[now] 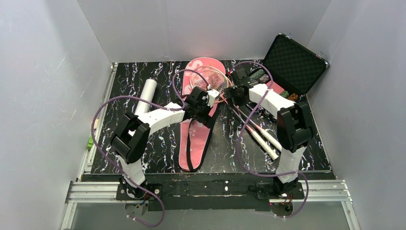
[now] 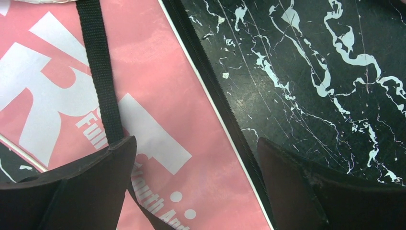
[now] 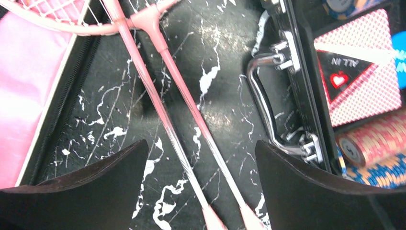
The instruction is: Pack up the badminton gear
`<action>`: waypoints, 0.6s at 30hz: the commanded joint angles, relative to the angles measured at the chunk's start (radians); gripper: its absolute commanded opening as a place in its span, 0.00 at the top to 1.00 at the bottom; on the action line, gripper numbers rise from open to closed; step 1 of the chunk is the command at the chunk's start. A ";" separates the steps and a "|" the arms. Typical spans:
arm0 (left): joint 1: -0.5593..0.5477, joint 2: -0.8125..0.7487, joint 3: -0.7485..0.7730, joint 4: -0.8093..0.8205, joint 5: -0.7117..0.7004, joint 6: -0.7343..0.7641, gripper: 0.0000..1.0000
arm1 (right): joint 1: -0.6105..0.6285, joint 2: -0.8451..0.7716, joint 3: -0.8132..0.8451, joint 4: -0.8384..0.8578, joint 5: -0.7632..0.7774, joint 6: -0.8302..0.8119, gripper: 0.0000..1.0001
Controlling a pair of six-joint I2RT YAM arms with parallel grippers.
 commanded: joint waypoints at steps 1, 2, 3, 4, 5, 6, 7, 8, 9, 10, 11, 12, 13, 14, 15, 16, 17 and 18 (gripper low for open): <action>0.026 -0.079 0.029 0.013 0.002 -0.013 0.02 | -0.030 0.035 0.051 0.059 -0.144 -0.045 0.10; 0.028 -0.084 0.025 0.014 0.007 -0.014 0.02 | -0.030 0.040 0.052 0.063 -0.160 -0.049 0.10; 0.028 -0.089 0.021 0.015 0.010 -0.012 0.02 | -0.030 0.046 0.052 0.062 -0.165 -0.050 0.11; 0.028 -0.089 0.016 0.017 0.016 -0.011 0.02 | -0.030 0.055 0.055 0.063 -0.171 -0.049 0.11; 0.029 -0.085 0.013 0.024 0.021 -0.016 0.02 | -0.030 0.063 0.057 0.065 -0.175 -0.048 0.12; 0.028 -0.078 0.010 0.027 0.026 -0.019 0.02 | -0.031 0.072 0.059 0.066 -0.178 -0.045 0.12; 0.028 -0.069 0.012 0.029 0.028 -0.023 0.02 | -0.030 0.082 0.062 0.065 -0.178 -0.040 0.12; 0.028 -0.059 0.016 0.032 0.028 -0.025 0.02 | -0.030 0.090 0.062 0.067 -0.177 -0.038 0.12; 0.028 -0.053 0.015 0.040 0.028 -0.027 0.02 | -0.030 0.099 0.063 0.068 -0.179 -0.033 0.12; 0.028 -0.049 0.012 0.052 0.029 -0.025 0.02 | -0.030 0.107 0.062 0.068 -0.188 -0.030 0.12; 0.029 -0.047 0.007 0.061 0.032 -0.024 0.02 | -0.030 0.112 0.060 0.070 -0.193 -0.029 0.12; 0.028 -0.045 0.004 0.065 0.033 -0.019 0.02 | -0.030 0.119 0.060 0.074 -0.194 -0.029 0.12; 0.029 -0.042 0.005 0.065 0.034 -0.012 0.02 | -0.030 0.127 0.061 0.074 -0.193 -0.026 0.12; 0.029 -0.039 0.007 0.061 0.032 -0.005 0.02 | -0.030 0.134 0.063 0.074 -0.191 -0.026 0.13; 0.029 -0.039 0.008 0.059 0.033 0.002 0.02 | -0.030 0.143 0.062 0.076 -0.189 -0.023 0.13; 0.029 -0.039 0.006 0.058 0.028 0.002 0.02 | -0.030 0.150 0.064 0.075 -0.189 -0.018 0.14; 0.028 -0.038 0.004 0.059 0.022 0.002 0.02 | -0.030 0.157 0.066 0.074 -0.190 -0.013 0.15; 0.029 -0.038 0.002 0.062 0.019 0.024 0.02 | -0.030 0.163 0.066 0.073 -0.188 -0.005 0.17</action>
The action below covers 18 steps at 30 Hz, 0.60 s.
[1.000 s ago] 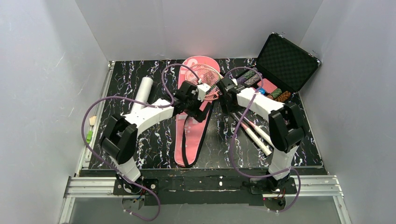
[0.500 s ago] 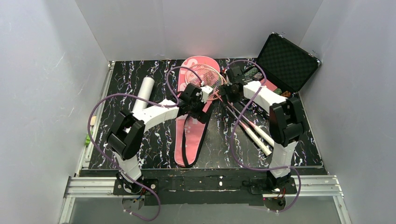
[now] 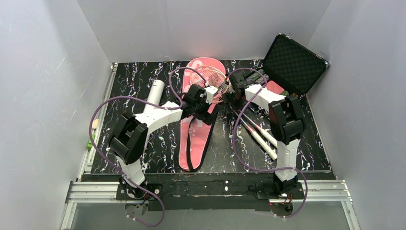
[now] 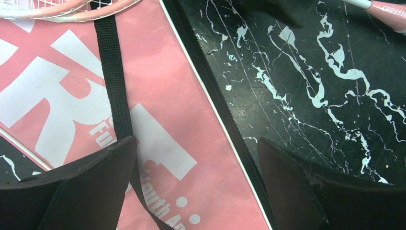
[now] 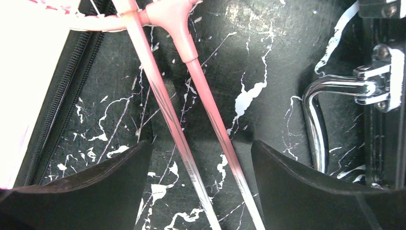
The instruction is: Pack up the badminton gear
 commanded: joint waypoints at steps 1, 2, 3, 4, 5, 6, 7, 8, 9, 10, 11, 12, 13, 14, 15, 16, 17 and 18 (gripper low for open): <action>0.002 -0.017 -0.001 0.033 -0.006 0.045 0.02 | 0.002 0.023 0.046 0.025 -0.007 0.029 0.19; 0.002 -0.012 -0.005 0.039 -0.012 0.048 0.02 | 0.002 0.029 0.047 0.022 -0.002 0.035 0.22; 0.002 -0.006 -0.010 0.045 -0.019 0.048 0.02 | 0.001 0.031 0.046 0.020 0.002 0.040 0.26; 0.002 0.001 -0.012 0.049 -0.028 0.048 0.02 | 0.001 0.028 0.041 0.023 0.010 0.047 0.30; 0.000 0.009 -0.014 0.057 -0.035 0.049 0.02 | 0.000 0.020 0.030 0.031 0.018 0.058 0.35; -0.002 0.019 -0.016 0.061 -0.042 0.053 0.02 | -0.003 0.008 0.014 0.045 0.024 0.067 0.41; -0.005 0.029 -0.016 0.065 -0.053 0.060 0.02 | -0.005 -0.007 -0.002 0.058 0.032 0.080 0.51; -0.005 0.039 -0.011 0.065 -0.062 0.066 0.02 | -0.010 -0.023 -0.020 0.079 0.034 0.092 0.55; -0.005 0.049 -0.002 0.065 -0.067 0.067 0.02 | -0.014 -0.039 -0.036 0.094 0.034 0.103 0.61; -0.005 0.057 0.005 0.066 -0.070 0.068 0.02 | -0.019 -0.054 -0.051 0.107 0.033 0.115 0.63; -0.006 0.064 0.013 0.067 -0.069 0.065 0.02 | -0.022 -0.067 -0.062 0.115 0.032 0.129 0.63; -0.006 0.072 0.019 0.068 -0.069 0.063 0.02 | -0.026 -0.075 -0.069 0.118 0.029 0.136 0.63; -0.008 0.081 0.025 0.070 -0.069 0.059 0.02 | -0.028 -0.079 -0.072 0.120 0.027 0.141 0.65; -0.009 0.089 0.031 0.072 -0.075 0.057 0.03 | -0.030 -0.080 -0.071 0.117 0.031 0.147 0.68; -0.010 0.099 0.037 0.076 -0.080 0.054 0.03 | -0.031 -0.080 -0.068 0.113 0.035 0.154 0.71; -0.013 0.112 0.043 0.078 -0.085 0.053 0.03 | -0.033 -0.078 -0.065 0.109 0.034 0.162 0.73; -0.015 0.123 0.049 0.080 -0.089 0.052 0.03 | -0.033 -0.076 -0.064 0.107 0.033 0.170 0.75; -0.018 0.136 0.054 0.082 -0.095 0.052 0.04 | -0.034 -0.076 -0.065 0.109 0.028 0.181 0.78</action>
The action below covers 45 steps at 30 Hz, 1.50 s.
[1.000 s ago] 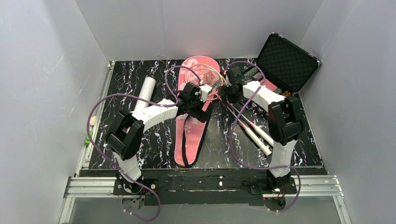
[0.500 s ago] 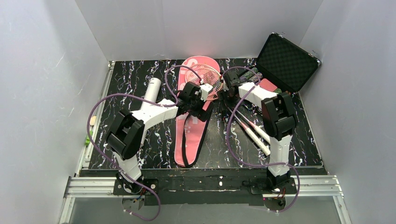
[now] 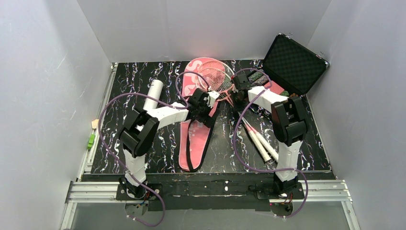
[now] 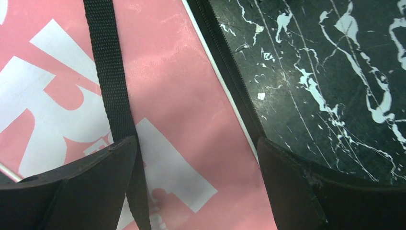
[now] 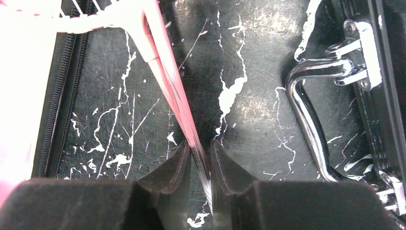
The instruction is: Pack up the badminton gear
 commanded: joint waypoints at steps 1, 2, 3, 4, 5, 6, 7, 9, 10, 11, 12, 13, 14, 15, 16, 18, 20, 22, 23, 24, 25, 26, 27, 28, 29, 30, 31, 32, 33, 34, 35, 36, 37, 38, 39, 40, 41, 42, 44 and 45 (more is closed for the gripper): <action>-0.017 0.033 0.055 0.033 -0.040 0.002 0.04 | -0.010 -0.048 -0.002 0.035 0.009 0.068 0.79; -0.021 0.045 0.058 0.036 -0.043 0.002 0.05 | -0.010 -0.050 -0.007 0.036 0.006 0.079 0.80; -0.023 0.055 0.062 0.037 -0.044 0.002 0.06 | -0.009 -0.050 -0.013 0.039 0.007 0.085 0.80; -0.026 0.065 0.065 0.039 -0.044 0.000 0.07 | -0.009 -0.049 -0.021 0.041 0.008 0.089 0.80; -0.028 0.077 0.068 0.040 -0.045 -0.002 0.09 | -0.008 -0.049 -0.027 0.044 0.011 0.092 0.80; -0.031 0.086 0.072 0.041 -0.045 -0.001 0.11 | -0.010 -0.046 -0.029 0.044 0.010 0.096 0.79; -0.033 0.092 0.074 0.045 -0.071 0.004 0.15 | -0.009 -0.042 -0.030 0.042 0.011 0.097 0.79; -0.035 0.101 0.073 0.046 -0.093 0.016 0.25 | -0.009 -0.038 -0.030 0.033 0.018 0.103 0.79; -0.035 0.099 0.070 0.046 -0.106 0.021 0.32 | -0.009 -0.039 -0.032 0.031 0.022 0.107 0.79; -0.034 0.090 0.064 0.045 -0.115 0.026 0.38 | -0.009 -0.042 -0.036 0.031 0.025 0.110 0.79; -0.035 0.077 0.049 0.049 -0.120 0.035 0.45 | -0.010 -0.044 -0.041 0.030 0.031 0.115 0.79; -0.034 0.058 0.034 0.053 -0.122 0.042 0.51 | -0.010 -0.048 -0.044 0.031 0.039 0.120 0.79; -0.034 0.038 0.017 0.055 -0.124 0.049 0.57 | -0.010 -0.052 -0.048 0.030 0.048 0.128 0.79; -0.034 0.018 0.002 0.059 -0.129 0.057 0.65 | -0.010 -0.055 -0.050 0.027 0.063 0.140 0.79; -0.034 -0.001 -0.013 0.060 -0.133 0.063 0.69 | -0.010 -0.057 -0.051 0.022 0.081 0.153 0.80; -0.033 -0.028 -0.039 0.058 -0.146 0.079 0.70 | -0.010 -0.062 -0.052 0.014 0.103 0.180 0.81; -0.032 -0.044 -0.062 0.055 -0.153 0.092 0.71 | -0.010 -0.065 -0.053 0.006 0.129 0.210 0.84; -0.029 -0.056 -0.082 0.051 -0.152 0.096 0.76 | -0.011 -0.065 -0.055 0.001 0.132 0.232 0.85; -0.024 -0.060 -0.092 0.050 -0.150 0.096 0.79 | -0.011 -0.064 -0.054 -0.003 0.137 0.242 0.85; -0.019 -0.065 -0.103 0.050 -0.148 0.095 0.82 | -0.011 -0.063 -0.054 -0.006 0.141 0.254 0.86; -0.015 -0.069 -0.115 0.050 -0.147 0.093 0.87 | -0.013 -0.063 -0.055 -0.009 0.140 0.264 0.86; -0.009 -0.076 -0.126 0.050 -0.144 0.094 0.93 | -0.014 -0.064 -0.058 -0.007 0.136 0.270 0.86; -0.004 -0.085 -0.139 0.052 -0.145 0.094 0.99 | -0.016 -0.064 -0.058 -0.007 0.132 0.276 0.87; 0.002 -0.099 -0.148 0.051 -0.147 0.097 1.00 | -0.016 -0.064 -0.058 -0.010 0.132 0.284 0.87; 0.010 -0.113 -0.157 0.050 -0.147 0.100 1.00 | -0.017 -0.064 -0.058 -0.010 0.130 0.292 0.87; 0.017 -0.130 -0.160 0.049 -0.148 0.102 1.00 | -0.018 -0.063 -0.058 -0.012 0.126 0.300 0.86; 0.028 -0.151 -0.160 0.046 -0.145 0.103 1.00 | -0.019 -0.063 -0.055 -0.017 0.124 0.309 0.85; 0.039 -0.171 -0.158 0.039 -0.141 0.102 1.00 | -0.021 -0.063 -0.050 -0.024 0.118 0.320 0.83; 0.048 -0.192 -0.155 0.032 -0.135 0.102 1.00 | -0.021 -0.064 -0.043 -0.032 0.108 0.337 0.79; 0.057 -0.213 -0.152 0.021 -0.126 0.101 1.00 | -0.021 -0.067 -0.035 -0.043 0.095 0.352 0.72; 0.061 -0.232 -0.152 0.011 -0.117 0.103 1.00 | -0.021 -0.072 -0.023 -0.054 0.081 0.373 0.63; 0.061 -0.249 -0.155 0.009 -0.111 0.105 1.00 | -0.020 -0.082 -0.018 -0.060 0.066 0.396 0.55; 0.061 -0.265 -0.160 0.005 -0.104 0.106 1.00 | -0.019 -0.095 -0.016 -0.058 0.039 0.420 0.47; 0.062 -0.275 -0.157 -0.005 -0.096 0.105 1.00 | -0.019 -0.113 -0.017 -0.053 0.008 0.447 0.44; 0.061 -0.282 -0.151 -0.019 -0.091 0.103 1.00 | -0.017 -0.134 -0.025 -0.038 -0.033 0.470 0.40; 0.062 -0.285 -0.144 -0.030 -0.086 0.098 1.00 | -0.014 -0.157 -0.035 -0.021 -0.072 0.497 0.36; 0.063 -0.288 -0.139 -0.037 -0.080 0.094 1.00 | -0.008 -0.178 -0.048 -0.001 -0.110 0.522 0.34; 0.064 -0.293 -0.134 -0.040 -0.074 0.090 1.00 | 0.000 -0.200 -0.060 0.015 -0.145 0.543 0.33; 0.063 -0.298 -0.120 -0.054 -0.064 0.078 1.00 | 0.018 -0.237 -0.087 0.055 -0.210 0.586 0.30; 0.063 -0.303 -0.109 -0.068 -0.060 0.070 1.00 | 0.025 -0.253 -0.101 0.076 -0.250 0.613 0.29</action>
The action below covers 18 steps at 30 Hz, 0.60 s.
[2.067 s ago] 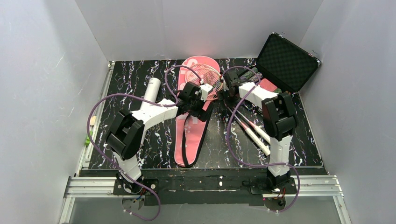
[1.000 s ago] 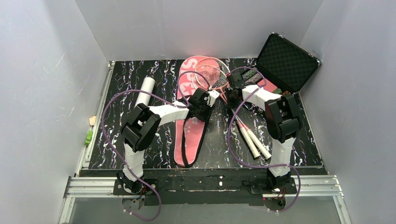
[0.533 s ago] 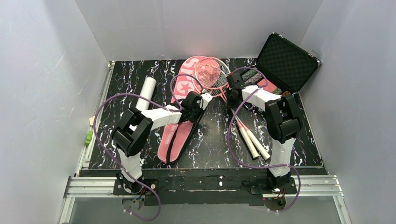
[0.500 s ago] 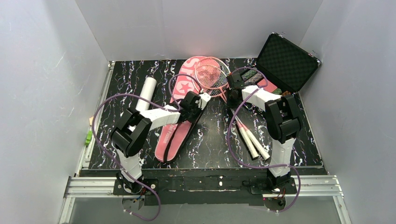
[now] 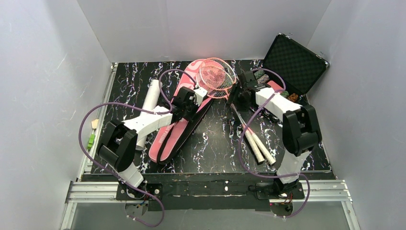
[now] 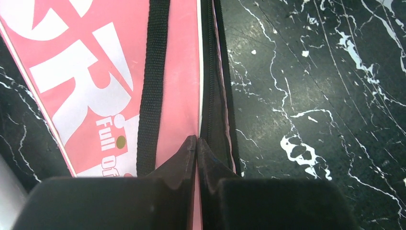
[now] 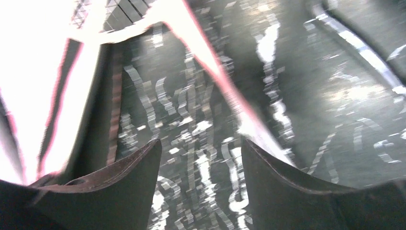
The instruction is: Pack up the badminton gear
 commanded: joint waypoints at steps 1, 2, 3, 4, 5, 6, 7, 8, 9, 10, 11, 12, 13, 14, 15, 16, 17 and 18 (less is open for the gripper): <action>-0.002 -0.056 0.059 -0.062 0.039 -0.025 1.00 | 0.040 -0.111 -0.050 0.112 -0.212 0.166 0.28; -0.002 -0.063 0.068 -0.070 0.039 -0.030 1.00 | 0.044 -0.119 -0.072 0.164 -0.269 0.202 0.28; -0.002 -0.067 0.077 -0.079 0.068 -0.037 1.00 | 0.048 -0.121 -0.088 0.216 -0.320 0.246 0.27; -0.001 -0.070 0.087 -0.090 0.074 -0.040 1.00 | 0.054 -0.110 -0.105 0.291 -0.373 0.303 0.26; -0.002 -0.070 0.094 -0.098 0.076 -0.042 1.00 | 0.061 -0.095 -0.104 0.330 -0.409 0.342 0.25; -0.002 -0.071 0.097 -0.101 0.076 -0.042 1.00 | 0.069 -0.076 -0.098 0.361 -0.434 0.376 0.25; -0.002 -0.074 0.099 -0.102 0.076 -0.043 1.00 | 0.080 -0.055 -0.089 0.388 -0.457 0.401 0.25; -0.001 -0.076 0.098 -0.104 0.075 -0.043 1.00 | 0.097 -0.031 -0.078 0.407 -0.468 0.425 0.25; -0.002 -0.078 0.097 -0.105 0.077 -0.044 1.00 | 0.109 -0.010 -0.066 0.424 -0.476 0.444 0.25; -0.001 -0.081 0.097 -0.107 0.078 -0.046 1.00 | 0.119 0.013 -0.056 0.441 -0.482 0.463 0.25; -0.002 -0.083 0.096 -0.110 0.081 -0.048 1.00 | 0.126 0.033 -0.051 0.453 -0.483 0.486 0.25; -0.001 -0.087 0.097 -0.114 0.085 -0.051 1.00 | 0.131 0.049 -0.050 0.490 -0.483 0.506 0.25; -0.002 -0.089 0.098 -0.117 0.090 -0.053 1.00 | 0.133 0.065 -0.051 0.512 -0.480 0.526 0.25; -0.002 -0.093 0.099 -0.120 0.093 -0.055 1.00 | 0.133 0.078 -0.051 0.527 -0.475 0.544 0.26; -0.001 -0.097 0.099 -0.123 0.096 -0.057 1.00 | 0.133 0.091 -0.052 0.544 -0.473 0.559 0.26; -0.001 -0.100 0.099 -0.128 0.098 -0.060 1.00 | 0.133 0.104 -0.051 0.555 -0.472 0.575 0.27; -0.002 -0.105 0.101 -0.131 0.101 -0.060 1.00 | 0.133 0.114 -0.049 0.569 -0.471 0.588 0.28; -0.002 -0.108 0.102 -0.134 0.105 -0.063 1.00 | 0.133 0.126 -0.046 0.581 -0.470 0.600 0.29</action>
